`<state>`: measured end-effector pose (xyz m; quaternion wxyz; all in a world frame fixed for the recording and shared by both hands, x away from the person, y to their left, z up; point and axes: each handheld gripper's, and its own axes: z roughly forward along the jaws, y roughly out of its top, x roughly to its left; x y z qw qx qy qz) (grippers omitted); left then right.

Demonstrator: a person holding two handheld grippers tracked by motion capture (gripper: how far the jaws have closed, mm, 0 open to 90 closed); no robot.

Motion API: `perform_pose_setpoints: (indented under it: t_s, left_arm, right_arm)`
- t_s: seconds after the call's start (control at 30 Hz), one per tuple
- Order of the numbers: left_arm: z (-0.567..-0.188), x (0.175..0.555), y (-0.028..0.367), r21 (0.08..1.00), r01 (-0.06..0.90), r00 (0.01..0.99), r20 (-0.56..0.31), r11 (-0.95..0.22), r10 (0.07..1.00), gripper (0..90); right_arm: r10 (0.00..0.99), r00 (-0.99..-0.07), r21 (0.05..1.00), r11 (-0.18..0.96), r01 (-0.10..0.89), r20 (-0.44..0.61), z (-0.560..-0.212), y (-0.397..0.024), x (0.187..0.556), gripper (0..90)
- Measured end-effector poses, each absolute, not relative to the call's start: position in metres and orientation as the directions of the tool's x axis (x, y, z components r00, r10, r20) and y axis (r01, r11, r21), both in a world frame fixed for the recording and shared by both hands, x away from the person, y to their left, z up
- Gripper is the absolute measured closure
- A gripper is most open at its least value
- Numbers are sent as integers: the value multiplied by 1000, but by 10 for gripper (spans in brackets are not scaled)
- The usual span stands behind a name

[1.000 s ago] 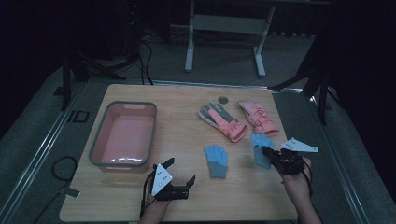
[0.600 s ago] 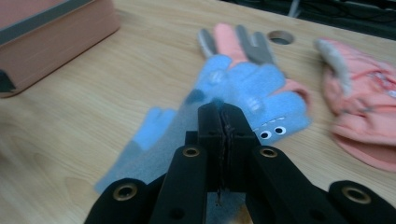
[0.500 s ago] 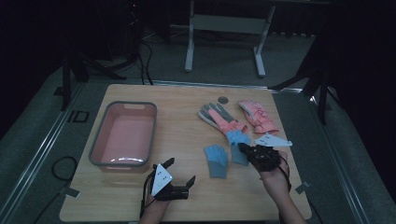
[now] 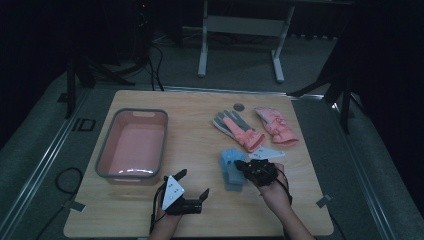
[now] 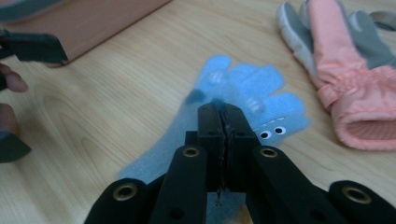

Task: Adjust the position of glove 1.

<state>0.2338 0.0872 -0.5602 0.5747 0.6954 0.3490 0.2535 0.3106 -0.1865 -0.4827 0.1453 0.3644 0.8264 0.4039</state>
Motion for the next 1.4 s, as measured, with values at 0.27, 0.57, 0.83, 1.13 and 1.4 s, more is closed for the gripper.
perform_pose_setpoints:
  t_s: [0.27, 0.57, 0.83, 1.13, 1.4]
  left_arm:
    - [-560, 234, 87, 977, 193, 628, -49, -94, 777, 19]
    - [-560, 234, 87, 976, 194, 629, -49, -96, 776, 19]
    - [-560, 234, 87, 976, 195, 629, -49, -96, 776, 19]
    - [-560, 234, 87, 976, 196, 629, -51, -95, 776, 19]
    - [-559, 235, 83, 967, 210, 649, -26, -146, 760, 19]
  right_arm:
    - [712, -700, 739, 443, 508, 55, -501, -181, 319, 875]
    - [713, -695, 706, 448, 548, 87, -522, -179, 324, 874]
    - [715, -691, 688, 447, 571, 109, -534, -181, 329, 868]
    - [694, -713, 680, 474, 559, 102, -537, -182, 329, 837]
    - [659, -751, 752, 471, 461, 48, -521, -199, 319, 448]
